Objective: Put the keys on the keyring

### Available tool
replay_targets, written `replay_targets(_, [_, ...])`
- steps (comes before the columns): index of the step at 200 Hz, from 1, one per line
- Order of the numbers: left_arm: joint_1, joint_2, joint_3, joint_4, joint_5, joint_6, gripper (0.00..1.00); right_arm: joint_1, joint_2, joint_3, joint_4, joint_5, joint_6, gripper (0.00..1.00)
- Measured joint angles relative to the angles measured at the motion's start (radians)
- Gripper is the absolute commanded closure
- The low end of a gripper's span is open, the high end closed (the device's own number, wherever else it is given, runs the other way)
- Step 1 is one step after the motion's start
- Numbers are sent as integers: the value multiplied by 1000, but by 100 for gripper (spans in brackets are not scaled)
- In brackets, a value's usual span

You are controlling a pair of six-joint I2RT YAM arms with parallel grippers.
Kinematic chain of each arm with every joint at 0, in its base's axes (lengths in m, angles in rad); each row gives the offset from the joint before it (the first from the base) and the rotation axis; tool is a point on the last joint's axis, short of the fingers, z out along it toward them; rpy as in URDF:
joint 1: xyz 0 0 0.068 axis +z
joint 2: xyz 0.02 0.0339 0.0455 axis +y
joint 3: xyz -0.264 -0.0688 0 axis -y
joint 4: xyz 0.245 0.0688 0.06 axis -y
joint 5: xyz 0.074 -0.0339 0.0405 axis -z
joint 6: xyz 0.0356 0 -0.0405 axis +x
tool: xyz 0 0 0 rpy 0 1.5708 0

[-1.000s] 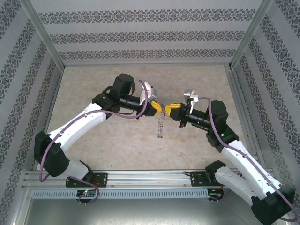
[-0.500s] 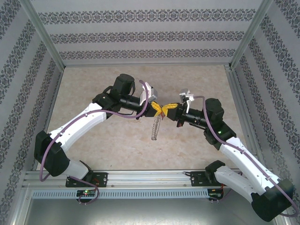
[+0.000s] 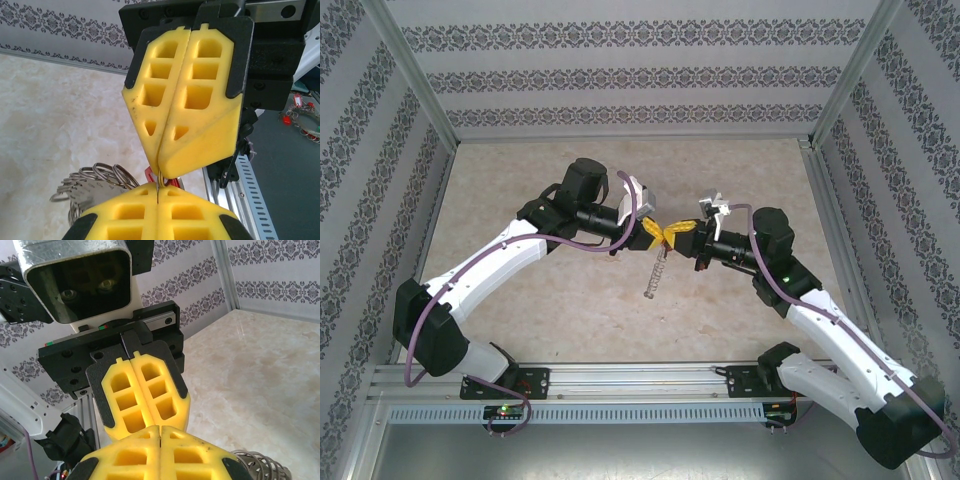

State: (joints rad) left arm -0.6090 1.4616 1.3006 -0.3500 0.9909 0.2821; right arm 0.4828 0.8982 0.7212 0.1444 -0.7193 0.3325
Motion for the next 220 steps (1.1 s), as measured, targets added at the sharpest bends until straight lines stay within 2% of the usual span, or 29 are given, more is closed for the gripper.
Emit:
replay_targets(97, [0,0,2,-34,-18,20,100,37,12,32,-76,69,-97,100])
replay_targets(220, [0,0,4,-24,-57,29,100,11,-28,-16,-116,129,-118,100])
